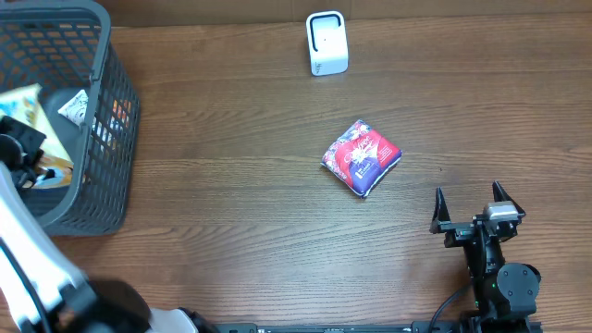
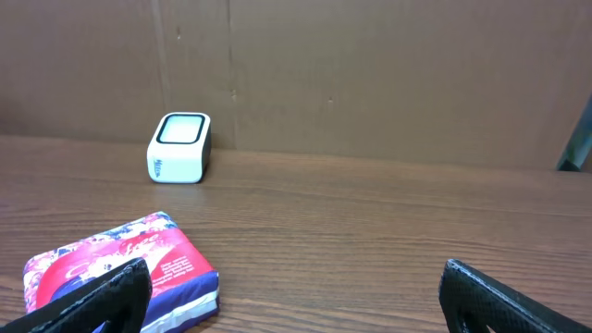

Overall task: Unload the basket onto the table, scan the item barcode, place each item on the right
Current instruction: 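Lift the pouch out and drop it onto the table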

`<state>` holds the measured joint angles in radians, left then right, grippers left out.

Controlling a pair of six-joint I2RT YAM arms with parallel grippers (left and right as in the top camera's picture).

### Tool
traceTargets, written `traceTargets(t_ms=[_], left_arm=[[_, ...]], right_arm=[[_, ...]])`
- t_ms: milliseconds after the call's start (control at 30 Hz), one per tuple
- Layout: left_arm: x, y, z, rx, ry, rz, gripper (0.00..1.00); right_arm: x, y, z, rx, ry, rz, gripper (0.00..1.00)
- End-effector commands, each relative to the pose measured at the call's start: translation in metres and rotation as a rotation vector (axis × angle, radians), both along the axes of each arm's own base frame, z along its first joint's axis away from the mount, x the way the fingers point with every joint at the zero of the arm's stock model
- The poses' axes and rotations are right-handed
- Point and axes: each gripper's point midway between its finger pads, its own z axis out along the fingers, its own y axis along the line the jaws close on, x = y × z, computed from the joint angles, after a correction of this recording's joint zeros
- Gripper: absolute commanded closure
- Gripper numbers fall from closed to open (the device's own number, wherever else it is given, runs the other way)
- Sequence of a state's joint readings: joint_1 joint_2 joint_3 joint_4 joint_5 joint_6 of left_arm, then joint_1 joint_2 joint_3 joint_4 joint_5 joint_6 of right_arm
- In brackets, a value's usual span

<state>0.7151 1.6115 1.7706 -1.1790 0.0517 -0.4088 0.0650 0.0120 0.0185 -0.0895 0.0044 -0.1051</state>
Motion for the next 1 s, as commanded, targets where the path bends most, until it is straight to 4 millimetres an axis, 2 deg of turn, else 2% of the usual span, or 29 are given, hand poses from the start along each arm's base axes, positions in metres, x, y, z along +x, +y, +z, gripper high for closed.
traceTargets(t_ms=[0, 133, 267, 367, 467, 500, 700, 833, 967], left_arm=[[-0.006, -0.032, 0.057, 0.044, -0.17, -0.085, 0.96], [-0.019, -0.066, 0.104, 0.092, -0.315, -0.174, 0.96], [-0.031, -0.103, 0.139, 0.124, -0.433, -0.268, 0.96], [-0.033, -0.136, 0.157, 0.144, -0.495, -0.394, 0.96], [-0.032, -0.172, 0.163, 0.106, -0.533, -0.509, 0.96], [-0.029, -0.191, 0.161, 0.072, -0.536, -0.575, 0.96], [-0.017, -0.255, 0.135, -0.053, -0.469, -0.795, 0.96], [-0.001, -0.287, 0.093, -0.109, -0.347, -0.881, 0.96], [0.019, -0.307, 0.047, -0.108, -0.206, -0.931, 0.96]], right_arm=[[0.0, -0.001, -0.002, -0.004, -0.005, -0.006, 0.0], [0.0, -0.001, -0.002, -0.004, -0.005, -0.006, 0.0], [0.0, -0.001, -0.002, -0.004, -0.005, -0.006, 0.0], [0.0, -0.001, -0.002, -0.004, -0.005, -0.006, 0.0], [0.0, -0.001, -0.002, -0.004, -0.005, -0.006, 0.0], [0.0, -0.001, -0.002, -0.004, -0.005, -0.006, 0.0], [0.0, -0.001, -0.002, -0.004, -0.005, -0.006, 0.0], [0.0, -0.001, -0.002, -0.004, -0.004, -0.006, 0.0], [0.0, -0.001, -0.002, -0.004, -0.005, -0.006, 0.0]])
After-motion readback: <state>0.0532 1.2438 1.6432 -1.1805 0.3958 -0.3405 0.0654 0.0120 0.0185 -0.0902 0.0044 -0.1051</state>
